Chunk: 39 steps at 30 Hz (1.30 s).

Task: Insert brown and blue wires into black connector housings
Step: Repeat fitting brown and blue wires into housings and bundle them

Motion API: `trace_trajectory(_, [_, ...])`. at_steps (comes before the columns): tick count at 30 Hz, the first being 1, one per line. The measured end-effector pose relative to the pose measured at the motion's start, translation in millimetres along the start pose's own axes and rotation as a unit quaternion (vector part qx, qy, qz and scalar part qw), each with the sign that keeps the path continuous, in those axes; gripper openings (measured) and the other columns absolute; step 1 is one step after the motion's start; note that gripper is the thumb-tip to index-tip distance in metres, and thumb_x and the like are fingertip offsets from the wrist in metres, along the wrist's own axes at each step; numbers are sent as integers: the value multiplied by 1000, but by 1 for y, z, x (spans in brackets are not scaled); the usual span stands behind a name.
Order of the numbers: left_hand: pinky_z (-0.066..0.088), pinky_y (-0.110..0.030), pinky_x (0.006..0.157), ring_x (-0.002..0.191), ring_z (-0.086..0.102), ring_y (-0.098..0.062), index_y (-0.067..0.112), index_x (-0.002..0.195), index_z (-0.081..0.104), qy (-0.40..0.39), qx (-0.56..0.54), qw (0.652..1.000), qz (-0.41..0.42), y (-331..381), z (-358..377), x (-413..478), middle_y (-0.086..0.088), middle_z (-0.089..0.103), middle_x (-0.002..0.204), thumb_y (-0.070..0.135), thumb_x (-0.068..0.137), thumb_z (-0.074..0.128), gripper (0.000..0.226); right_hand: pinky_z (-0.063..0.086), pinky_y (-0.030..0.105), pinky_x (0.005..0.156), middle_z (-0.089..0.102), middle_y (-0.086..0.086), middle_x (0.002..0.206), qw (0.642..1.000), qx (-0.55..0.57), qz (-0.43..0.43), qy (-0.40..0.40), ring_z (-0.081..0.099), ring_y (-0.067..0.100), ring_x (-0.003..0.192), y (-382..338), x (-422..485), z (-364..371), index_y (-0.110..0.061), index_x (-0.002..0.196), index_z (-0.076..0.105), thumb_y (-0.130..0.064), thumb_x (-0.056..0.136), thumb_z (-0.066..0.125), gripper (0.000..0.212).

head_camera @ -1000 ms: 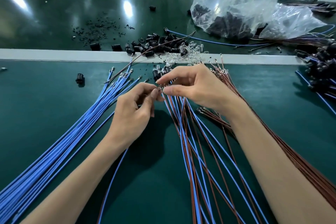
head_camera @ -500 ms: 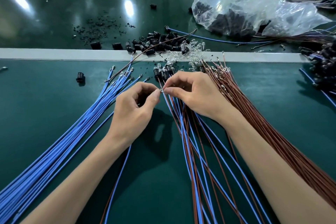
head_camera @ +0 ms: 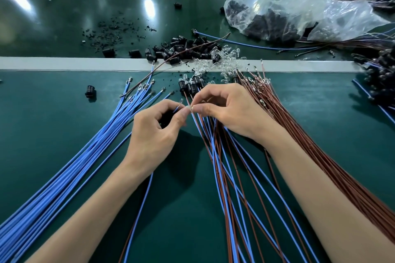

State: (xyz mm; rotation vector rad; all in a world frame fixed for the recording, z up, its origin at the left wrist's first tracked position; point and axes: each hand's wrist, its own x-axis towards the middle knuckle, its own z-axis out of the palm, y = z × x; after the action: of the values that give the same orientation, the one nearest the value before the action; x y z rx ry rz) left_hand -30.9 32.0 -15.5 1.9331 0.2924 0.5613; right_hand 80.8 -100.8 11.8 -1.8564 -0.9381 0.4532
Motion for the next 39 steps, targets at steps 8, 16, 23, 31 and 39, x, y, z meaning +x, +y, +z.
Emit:
trace_trajectory(8, [40, -12, 56, 56, 53, 0, 23, 74, 64, 2, -17, 1000, -2, -1, -1, 1, 9, 64, 64, 22, 87, 67, 13, 53, 26, 84, 73, 7, 86, 989, 141, 19, 44, 66, 12, 81, 0, 0, -2, -10, 89, 73, -4, 76, 75, 15])
trace_trajectory(16, [38, -13, 54, 55, 51, -2, 25, 73, 64, 0, -15, 1000, 4, -2, -2, 0, 7, 63, 64, 23, 87, 67, 14, 54, 21, 83, 74, -3, 80, 981, 194, 18, 24, 69, 10, 83, 2, -1, 3, -12, 86, 73, 3, 77, 71, 18])
trace_trajectory(23, [42, -14, 58, 57, 55, -1, 25, 74, 64, -5, -27, 1000, 0, -1, -2, 0, 10, 64, 63, 29, 84, 67, 12, 51, 16, 82, 74, -5, 83, 979, 201, 26, 16, 68, 6, 87, 5, -2, 3, -11, 90, 73, 0, 76, 71, 18])
trace_trajectory(31, [39, -15, 55, 55, 50, -1, 21, 72, 64, -6, -27, 1000, 2, -2, -1, 0, 4, 62, 63, 29, 83, 65, 14, 48, 13, 78, 70, 1, 84, 987, 159, 14, -18, 65, 2, 82, 1, -3, 1, -1, 102, 69, 4, 75, 70, 27])
trace_trajectory(39, [38, -9, 56, 54, 50, 1, 20, 69, 63, -18, -22, 1000, 9, -2, -2, 0, 7, 61, 60, 25, 84, 65, 16, 51, 16, 80, 70, 6, 85, 991, 136, 7, -3, 65, 7, 81, -1, -2, 3, -1, 100, 70, 4, 75, 71, 25])
